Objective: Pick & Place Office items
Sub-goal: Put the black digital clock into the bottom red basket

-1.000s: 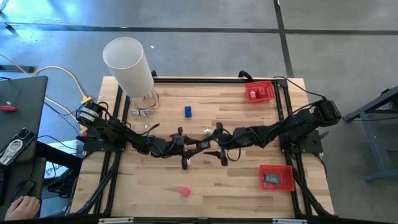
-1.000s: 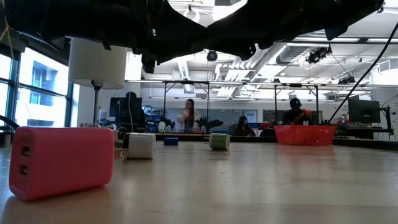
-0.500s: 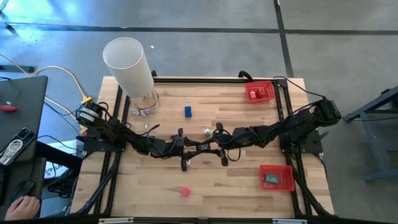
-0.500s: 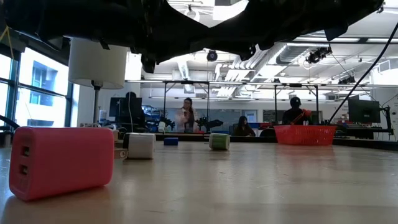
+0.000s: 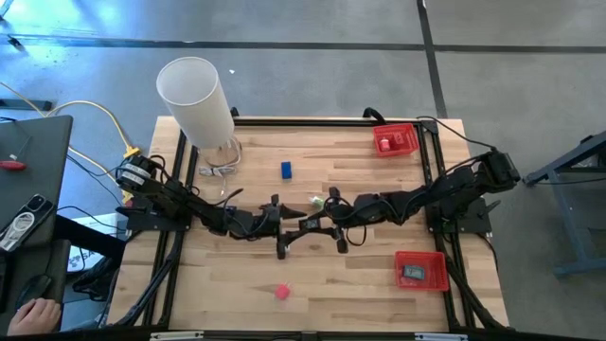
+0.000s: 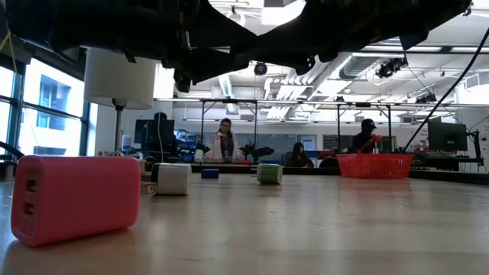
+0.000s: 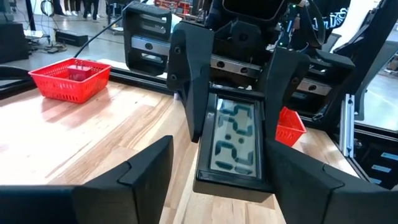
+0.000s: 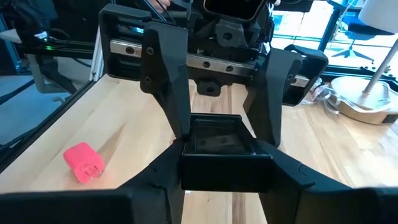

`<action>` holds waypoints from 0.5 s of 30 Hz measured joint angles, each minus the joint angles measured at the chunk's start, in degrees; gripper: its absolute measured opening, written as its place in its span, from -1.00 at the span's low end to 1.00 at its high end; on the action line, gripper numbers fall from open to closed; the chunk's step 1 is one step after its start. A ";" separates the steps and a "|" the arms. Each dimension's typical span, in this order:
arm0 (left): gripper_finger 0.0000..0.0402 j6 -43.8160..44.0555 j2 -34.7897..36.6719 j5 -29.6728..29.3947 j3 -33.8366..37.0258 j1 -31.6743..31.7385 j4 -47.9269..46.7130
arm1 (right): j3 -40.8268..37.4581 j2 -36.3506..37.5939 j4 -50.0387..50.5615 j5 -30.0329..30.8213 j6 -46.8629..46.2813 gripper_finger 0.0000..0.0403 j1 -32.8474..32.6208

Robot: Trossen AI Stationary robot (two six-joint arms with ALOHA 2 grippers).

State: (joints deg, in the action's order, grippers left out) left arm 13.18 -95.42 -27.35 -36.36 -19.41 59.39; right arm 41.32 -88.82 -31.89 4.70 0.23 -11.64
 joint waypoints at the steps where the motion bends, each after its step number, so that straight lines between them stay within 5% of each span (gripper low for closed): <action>1: 0.21 -1.33 0.00 0.66 0.00 -0.21 0.19 | 0.00 0.00 0.16 0.04 -0.09 -0.29 0.00; 15: 0.22 -6.09 0.09 3.11 -0.02 -1.16 0.81 | -0.04 0.76 4.86 3.46 -0.59 -0.29 -0.32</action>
State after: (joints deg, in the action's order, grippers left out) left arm 7.09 -95.33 -24.24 -36.38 -20.58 60.20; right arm 41.28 -88.05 -27.03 8.15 -0.36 -11.96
